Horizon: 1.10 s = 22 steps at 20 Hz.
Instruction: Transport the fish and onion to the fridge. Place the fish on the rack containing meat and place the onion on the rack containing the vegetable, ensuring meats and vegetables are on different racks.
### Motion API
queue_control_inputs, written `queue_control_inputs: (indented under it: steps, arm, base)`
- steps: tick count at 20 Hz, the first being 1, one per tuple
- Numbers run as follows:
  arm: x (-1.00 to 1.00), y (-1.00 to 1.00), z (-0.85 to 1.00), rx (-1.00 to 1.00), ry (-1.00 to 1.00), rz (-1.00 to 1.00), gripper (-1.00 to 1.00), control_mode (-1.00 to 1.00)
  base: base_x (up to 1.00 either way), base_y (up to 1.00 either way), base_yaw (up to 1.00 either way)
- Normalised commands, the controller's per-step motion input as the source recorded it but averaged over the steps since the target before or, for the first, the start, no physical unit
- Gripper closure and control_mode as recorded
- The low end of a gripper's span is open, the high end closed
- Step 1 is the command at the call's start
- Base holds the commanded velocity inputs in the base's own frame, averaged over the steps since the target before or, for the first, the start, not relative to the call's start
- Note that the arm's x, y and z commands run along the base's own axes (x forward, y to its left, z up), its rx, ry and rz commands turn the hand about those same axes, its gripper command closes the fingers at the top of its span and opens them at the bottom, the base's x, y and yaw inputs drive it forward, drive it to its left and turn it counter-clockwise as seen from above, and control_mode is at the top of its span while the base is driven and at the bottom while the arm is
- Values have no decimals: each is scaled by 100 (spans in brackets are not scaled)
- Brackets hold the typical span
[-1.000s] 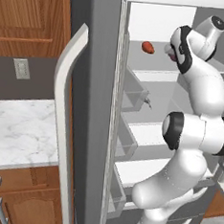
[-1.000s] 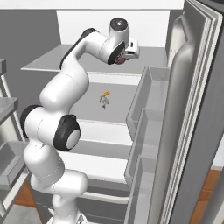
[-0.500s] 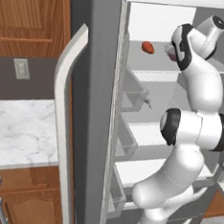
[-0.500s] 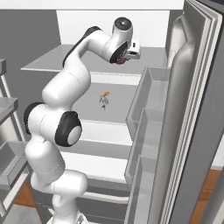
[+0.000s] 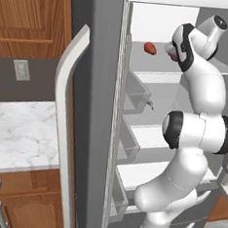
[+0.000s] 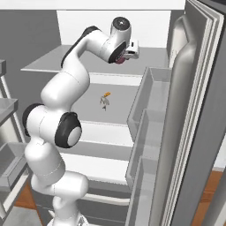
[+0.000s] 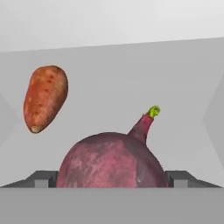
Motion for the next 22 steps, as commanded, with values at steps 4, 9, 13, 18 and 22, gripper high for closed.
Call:
queue_control_inputs:
  steps: [4, 9, 13, 18, 22]
  arm:
    - [-1, 6, 0, 0, -1, 0, -100, -100]
    - [-29, 6, 1, 0, 0, 0, -100, -100]
    - [-75, 4, 4, 0, 0, 0, -100, -100]
    - [-56, 12, -1, 0, 0, 0, -100, -100]
    - [-76, 22, -1, 0, -9, 0, -100, -100]
  base:
    - [0, 0, 0]
    - [0, 0, 0]
    - [0, 0, 0]
    - [0, 0, 0]
    - [0, 0, 0]
